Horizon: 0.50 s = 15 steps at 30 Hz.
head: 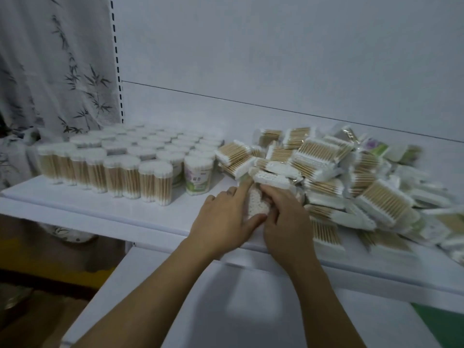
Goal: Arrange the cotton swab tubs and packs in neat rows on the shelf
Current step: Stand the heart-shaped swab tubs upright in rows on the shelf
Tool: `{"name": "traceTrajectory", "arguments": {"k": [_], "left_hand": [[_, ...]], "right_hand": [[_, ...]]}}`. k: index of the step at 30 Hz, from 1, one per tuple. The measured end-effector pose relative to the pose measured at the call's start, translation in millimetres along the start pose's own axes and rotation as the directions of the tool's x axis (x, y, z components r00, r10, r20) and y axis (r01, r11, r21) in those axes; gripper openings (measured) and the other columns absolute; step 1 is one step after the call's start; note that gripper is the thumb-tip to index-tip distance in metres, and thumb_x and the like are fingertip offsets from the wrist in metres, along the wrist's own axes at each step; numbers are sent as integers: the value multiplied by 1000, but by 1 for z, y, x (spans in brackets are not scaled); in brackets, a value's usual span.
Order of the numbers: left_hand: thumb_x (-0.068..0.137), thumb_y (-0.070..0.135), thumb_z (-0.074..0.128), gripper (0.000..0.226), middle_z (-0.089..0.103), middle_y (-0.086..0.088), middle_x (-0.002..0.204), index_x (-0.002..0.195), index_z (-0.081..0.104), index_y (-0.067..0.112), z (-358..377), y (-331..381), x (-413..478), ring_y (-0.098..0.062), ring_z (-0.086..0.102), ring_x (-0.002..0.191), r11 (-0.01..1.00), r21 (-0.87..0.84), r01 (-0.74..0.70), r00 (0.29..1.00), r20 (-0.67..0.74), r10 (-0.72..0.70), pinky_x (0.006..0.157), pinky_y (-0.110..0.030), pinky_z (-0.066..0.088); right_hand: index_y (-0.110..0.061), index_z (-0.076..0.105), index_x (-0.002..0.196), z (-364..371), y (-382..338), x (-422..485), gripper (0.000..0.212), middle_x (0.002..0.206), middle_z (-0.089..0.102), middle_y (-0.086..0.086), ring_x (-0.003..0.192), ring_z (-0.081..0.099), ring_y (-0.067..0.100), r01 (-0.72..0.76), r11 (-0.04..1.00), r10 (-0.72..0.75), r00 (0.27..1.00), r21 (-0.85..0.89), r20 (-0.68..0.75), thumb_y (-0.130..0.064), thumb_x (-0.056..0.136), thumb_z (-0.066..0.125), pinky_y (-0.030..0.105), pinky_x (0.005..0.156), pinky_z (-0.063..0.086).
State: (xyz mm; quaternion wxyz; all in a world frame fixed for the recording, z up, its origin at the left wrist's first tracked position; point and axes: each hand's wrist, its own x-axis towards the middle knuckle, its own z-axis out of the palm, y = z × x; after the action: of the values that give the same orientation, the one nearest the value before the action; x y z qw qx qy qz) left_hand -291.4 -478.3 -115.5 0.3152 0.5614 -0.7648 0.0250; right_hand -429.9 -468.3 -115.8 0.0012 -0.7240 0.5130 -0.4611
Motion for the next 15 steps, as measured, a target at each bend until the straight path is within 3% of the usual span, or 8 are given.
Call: {"name": "traceTrajectory", "arguments": {"k": [2, 6, 10, 12, 15], "left_hand": [[92, 58, 46, 76, 54, -6, 129, 152, 6, 33, 1, -2, 2, -27, 52, 113, 999, 16, -28, 999, 35, 27, 90, -40, 37], [91, 56, 49, 71, 56, -2, 130, 149, 15, 35, 1, -1, -3, -24, 55, 112, 999, -12, -31, 999, 39, 32, 92, -39, 39], [89, 53, 55, 57, 59, 1, 121, 138, 30, 35, 1, 0, -10, -22, 59, 100, 999, -52, 3, 997, -82, -7, 78, -33, 41], [89, 52, 58, 54, 56, 2, 124, 134, 34, 35, 2, 1, -12, -21, 59, 99, 995, -92, 50, 991, -118, -60, 77, -34, 47], [88, 44, 64, 49, 55, 5, 125, 128, 41, 31, 0, 1, -13, -19, 59, 98, 973, -213, 93, 986, -113, -119, 77, -33, 47]], "right_hand": [[-15, 57, 133, 1, 0, 1, 50, 128, 61, 4, 118, 55, 21, -10, 1000, 10, 1000, 7, 24, -1, 87, 44, 40, 104, 42], [-16, 55, 134, 0, -1, -5, 52, 125, 61, 1, 113, 55, 15, -18, 999, 15, 998, 46, 69, 4, 86, 46, 29, 99, 43], [-16, 62, 119, -3, -2, -5, 48, 106, 60, -9, 94, 53, -11, 3, 993, -5, 1000, 121, 18, 11, 82, 49, -1, 82, 34], [-17, 63, 116, -6, -2, -5, 48, 104, 58, -13, 94, 52, -16, 17, 988, -19, 1000, 156, 15, 12, 81, 48, -2, 78, 35], [-17, 65, 116, -7, -1, -5, 46, 107, 59, -13, 98, 56, -8, 64, 983, -72, 997, 174, 37, 2, 79, 45, 6, 81, 42]]}}
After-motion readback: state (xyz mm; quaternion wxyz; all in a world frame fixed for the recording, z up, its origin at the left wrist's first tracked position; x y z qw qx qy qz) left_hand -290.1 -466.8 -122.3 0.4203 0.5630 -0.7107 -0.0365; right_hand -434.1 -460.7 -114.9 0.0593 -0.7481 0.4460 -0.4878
